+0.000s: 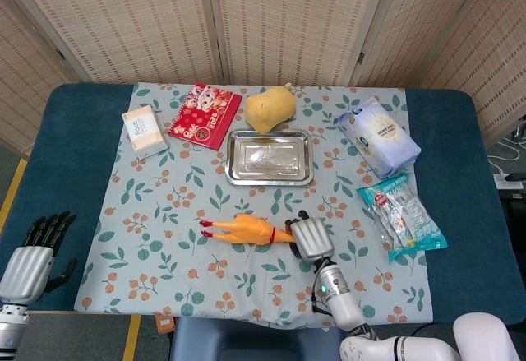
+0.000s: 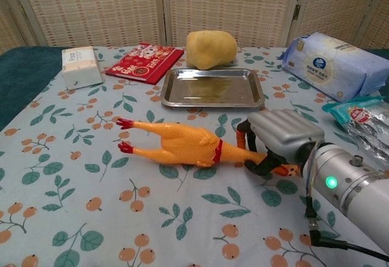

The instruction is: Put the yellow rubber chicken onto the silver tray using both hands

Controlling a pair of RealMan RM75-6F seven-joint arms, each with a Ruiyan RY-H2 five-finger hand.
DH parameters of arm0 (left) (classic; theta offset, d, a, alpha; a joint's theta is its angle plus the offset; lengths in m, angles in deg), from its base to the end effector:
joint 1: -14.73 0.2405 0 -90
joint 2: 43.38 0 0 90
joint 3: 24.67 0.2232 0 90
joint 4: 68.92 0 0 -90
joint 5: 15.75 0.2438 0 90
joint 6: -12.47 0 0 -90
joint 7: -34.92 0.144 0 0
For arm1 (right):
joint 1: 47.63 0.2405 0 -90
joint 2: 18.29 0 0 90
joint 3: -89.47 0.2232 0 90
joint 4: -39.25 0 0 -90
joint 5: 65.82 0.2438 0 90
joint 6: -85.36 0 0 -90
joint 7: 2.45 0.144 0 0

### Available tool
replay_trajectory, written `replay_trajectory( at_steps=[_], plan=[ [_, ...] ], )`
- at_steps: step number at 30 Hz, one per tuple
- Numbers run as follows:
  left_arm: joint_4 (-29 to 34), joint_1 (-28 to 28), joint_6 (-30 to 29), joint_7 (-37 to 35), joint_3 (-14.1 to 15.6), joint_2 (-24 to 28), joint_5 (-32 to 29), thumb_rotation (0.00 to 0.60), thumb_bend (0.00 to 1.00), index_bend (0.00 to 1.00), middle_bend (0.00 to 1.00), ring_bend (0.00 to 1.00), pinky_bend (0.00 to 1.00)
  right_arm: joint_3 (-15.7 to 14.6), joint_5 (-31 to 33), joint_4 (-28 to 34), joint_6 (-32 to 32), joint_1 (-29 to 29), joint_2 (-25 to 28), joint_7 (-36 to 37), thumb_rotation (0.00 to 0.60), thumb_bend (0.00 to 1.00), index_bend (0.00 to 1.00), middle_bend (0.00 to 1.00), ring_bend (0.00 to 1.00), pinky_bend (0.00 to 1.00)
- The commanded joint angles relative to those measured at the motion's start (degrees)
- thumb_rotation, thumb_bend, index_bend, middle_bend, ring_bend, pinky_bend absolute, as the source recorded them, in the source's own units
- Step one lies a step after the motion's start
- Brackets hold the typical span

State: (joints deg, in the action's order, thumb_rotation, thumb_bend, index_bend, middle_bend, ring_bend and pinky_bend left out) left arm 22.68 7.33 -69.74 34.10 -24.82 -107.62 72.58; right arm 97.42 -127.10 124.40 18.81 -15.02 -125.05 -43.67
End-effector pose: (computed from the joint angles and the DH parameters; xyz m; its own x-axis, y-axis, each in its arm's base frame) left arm -0.2914 0.1823 0.0993 0.4028 0.0813 0.9117 0.9141 -0.0875 -0.3960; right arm -0.1008 -0.2491 -0.1135 0.4805 -0.2667 0.8355 -0.8667 -0.2901 0.4058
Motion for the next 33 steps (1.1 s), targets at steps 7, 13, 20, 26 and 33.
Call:
replay_trajectory(
  at_steps=[7,13,20,26,33],
  plan=[
    [0.14,0.19,-0.59,0.55,0.12,-0.1,0.52,0.6,0.45,0.0,0.0,0.0,0.04,0.25,-9.15,-0.45,-1.84,-0.44,1.74,12.26,0.6,0.42,0.96,0.75,0.85,1.0],
    [-0.04,0.1,-0.6,1.24,0.13,-0.47,0.75,0.6,0.45,0.0,0.0,0.0,0.04,0.43,-11.53,-0.37,-2.24,-0.48,2.82,15.63,0.6,0.42,0.97,0.75,0.85,1.0],
    [0.58,-3.33,3.12,3.32,0.49,-2.64,3.97,0.6,0.44,0.0,0.0,0.0,0.08,1.66,-13.36,2.68,0.99,0.53,7.48,23.26,0.6,0.42,0.97,0.75,0.85,1.0],
    [7.35,-9.58,9.73,5.86,-0.59,-1.92,7.13,0.6,0.42,0.0,0.0,0.0,0.1,2.58,-13.25,3.73,1.43,1.33,7.16,23.58,0.6,0.42,0.97,0.75,0.85,1.0],
    [15.32,-16.94,21.26,9.44,-3.34,-2.93,1.4,0.6,0.38,0.0,0.0,0.0,0.13,3.92,-12.47,3.53,1.35,2.95,4.4,20.49,0.6,0.42,0.97,0.75,0.85,1.0]
  ],
)
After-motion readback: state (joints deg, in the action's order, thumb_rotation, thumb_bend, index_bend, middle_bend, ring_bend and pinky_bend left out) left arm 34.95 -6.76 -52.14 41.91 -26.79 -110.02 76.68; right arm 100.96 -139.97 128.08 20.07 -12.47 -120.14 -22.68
